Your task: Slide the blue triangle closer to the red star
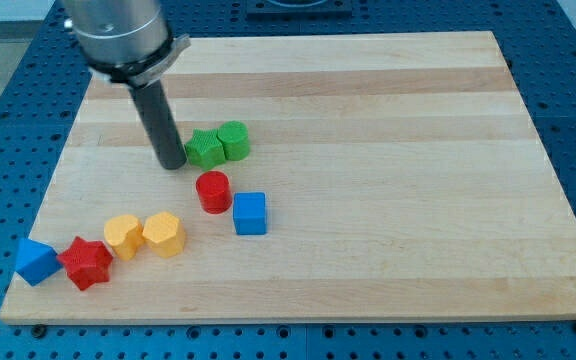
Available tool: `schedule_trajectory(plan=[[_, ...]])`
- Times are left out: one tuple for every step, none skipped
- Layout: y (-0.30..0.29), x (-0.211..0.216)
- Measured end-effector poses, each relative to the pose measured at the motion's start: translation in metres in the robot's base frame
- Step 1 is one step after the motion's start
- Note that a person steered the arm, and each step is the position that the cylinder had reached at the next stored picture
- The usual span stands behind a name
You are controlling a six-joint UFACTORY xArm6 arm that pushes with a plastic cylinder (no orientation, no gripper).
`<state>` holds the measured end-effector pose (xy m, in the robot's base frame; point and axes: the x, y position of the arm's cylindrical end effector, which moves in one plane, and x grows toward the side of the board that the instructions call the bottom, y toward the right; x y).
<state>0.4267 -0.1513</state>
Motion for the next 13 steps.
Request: schedule_trajectory(plan=[[0.016, -0.010], [0.031, -0.011], [0.028, -0.011], [-0.011, 0.001], [-0.065, 0.024], [-0.082, 0.028], [-0.085, 0.027], [-0.115, 0.027], [-0.153, 0.030], [-0.153, 0.041], [-0.149, 0.060], [-0.154, 0.061], [-0.154, 0.064]])
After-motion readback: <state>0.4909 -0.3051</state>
